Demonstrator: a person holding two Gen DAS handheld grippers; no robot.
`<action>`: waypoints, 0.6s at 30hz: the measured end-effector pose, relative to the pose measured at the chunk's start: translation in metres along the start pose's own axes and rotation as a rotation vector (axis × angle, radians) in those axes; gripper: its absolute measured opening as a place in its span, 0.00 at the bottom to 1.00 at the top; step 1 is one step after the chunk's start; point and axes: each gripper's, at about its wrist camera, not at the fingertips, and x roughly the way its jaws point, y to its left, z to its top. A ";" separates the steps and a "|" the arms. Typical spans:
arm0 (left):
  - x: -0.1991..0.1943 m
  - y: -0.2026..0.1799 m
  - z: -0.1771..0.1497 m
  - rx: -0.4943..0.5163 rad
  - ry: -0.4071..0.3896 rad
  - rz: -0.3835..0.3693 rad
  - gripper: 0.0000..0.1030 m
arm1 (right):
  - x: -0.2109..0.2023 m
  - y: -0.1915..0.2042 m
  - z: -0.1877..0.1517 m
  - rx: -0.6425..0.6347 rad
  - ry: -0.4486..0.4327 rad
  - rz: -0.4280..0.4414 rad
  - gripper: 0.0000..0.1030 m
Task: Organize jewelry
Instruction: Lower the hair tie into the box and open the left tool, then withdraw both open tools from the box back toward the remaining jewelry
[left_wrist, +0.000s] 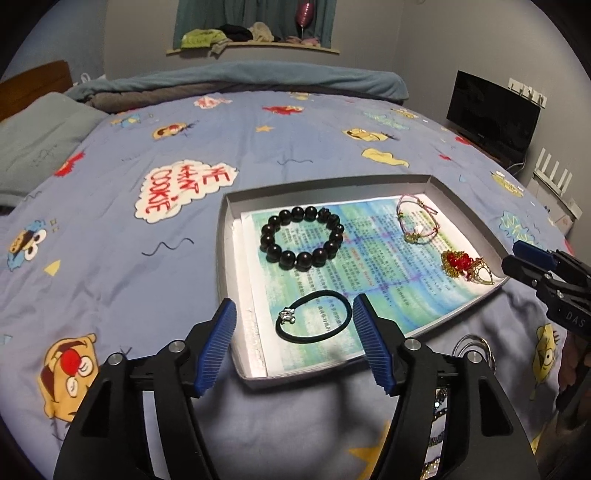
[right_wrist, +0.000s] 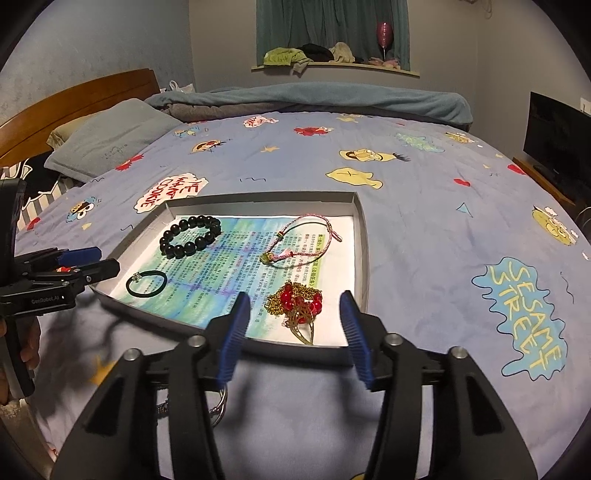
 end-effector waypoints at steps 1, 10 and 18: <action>-0.003 -0.001 0.000 0.002 -0.007 0.007 0.69 | 0.000 0.000 0.000 0.001 0.000 0.000 0.59; -0.029 -0.001 0.000 -0.016 -0.062 0.035 0.84 | -0.023 0.004 -0.001 -0.009 -0.037 0.001 0.89; -0.053 -0.006 -0.003 -0.009 -0.101 0.053 0.88 | -0.046 0.010 -0.001 -0.024 -0.070 -0.009 0.94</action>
